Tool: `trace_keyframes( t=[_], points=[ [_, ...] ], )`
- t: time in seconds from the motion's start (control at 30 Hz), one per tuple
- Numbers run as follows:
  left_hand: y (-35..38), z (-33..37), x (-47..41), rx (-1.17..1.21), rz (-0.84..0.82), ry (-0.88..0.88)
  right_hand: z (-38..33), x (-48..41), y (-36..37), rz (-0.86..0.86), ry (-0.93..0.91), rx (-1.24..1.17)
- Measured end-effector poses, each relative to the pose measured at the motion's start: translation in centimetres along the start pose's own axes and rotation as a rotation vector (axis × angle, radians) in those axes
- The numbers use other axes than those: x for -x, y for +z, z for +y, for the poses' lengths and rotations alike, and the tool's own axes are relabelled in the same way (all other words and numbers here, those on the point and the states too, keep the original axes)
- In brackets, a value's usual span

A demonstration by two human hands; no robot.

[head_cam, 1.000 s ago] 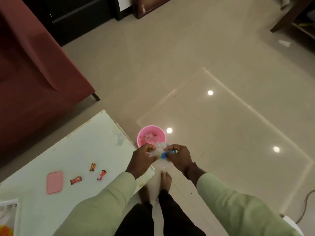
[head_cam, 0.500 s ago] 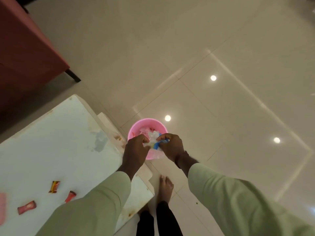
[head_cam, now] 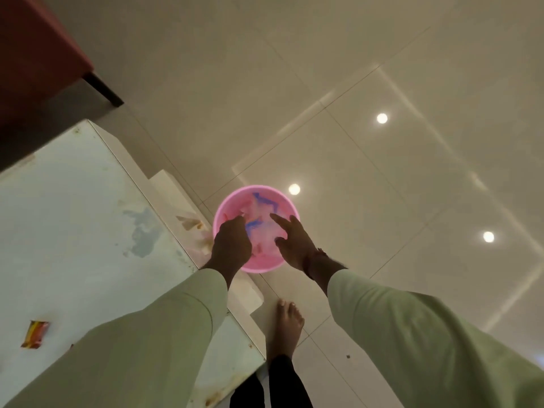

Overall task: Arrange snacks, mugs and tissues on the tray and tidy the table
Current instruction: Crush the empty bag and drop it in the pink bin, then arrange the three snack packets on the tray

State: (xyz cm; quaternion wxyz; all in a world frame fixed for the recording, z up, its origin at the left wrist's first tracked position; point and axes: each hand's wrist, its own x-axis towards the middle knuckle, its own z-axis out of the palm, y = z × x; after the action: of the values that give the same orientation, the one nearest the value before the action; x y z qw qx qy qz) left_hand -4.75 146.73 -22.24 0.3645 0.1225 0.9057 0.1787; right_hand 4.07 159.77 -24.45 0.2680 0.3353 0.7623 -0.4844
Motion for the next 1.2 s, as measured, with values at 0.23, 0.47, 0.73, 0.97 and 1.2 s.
trace_keyframes(
  t=[0.23,0.47,0.73,0.97,1.2],
  points=[
    [-0.8,-0.8,1.6,-0.102,-0.023,0.092,-1.0,2.4,-0.9,0.051,-0.052,0.092],
    [-4.9,1.2,6.8,-0.541,0.228,0.354,-3.4,8.8,-3.2,0.19,-0.209,0.568],
    [-11.2,3.9,16.4,-0.47,0.292,0.366,-9.0,19.4,-6.3,0.241,-0.251,0.641],
    [-16.4,4.7,25.1,-0.458,0.33,0.341,-13.8,29.3,-7.2,0.273,-0.289,0.68],
    [-20.5,2.2,33.0,-0.493,0.377,0.286,-18.1,36.8,-7.0,0.358,-0.31,0.681]
  ],
)
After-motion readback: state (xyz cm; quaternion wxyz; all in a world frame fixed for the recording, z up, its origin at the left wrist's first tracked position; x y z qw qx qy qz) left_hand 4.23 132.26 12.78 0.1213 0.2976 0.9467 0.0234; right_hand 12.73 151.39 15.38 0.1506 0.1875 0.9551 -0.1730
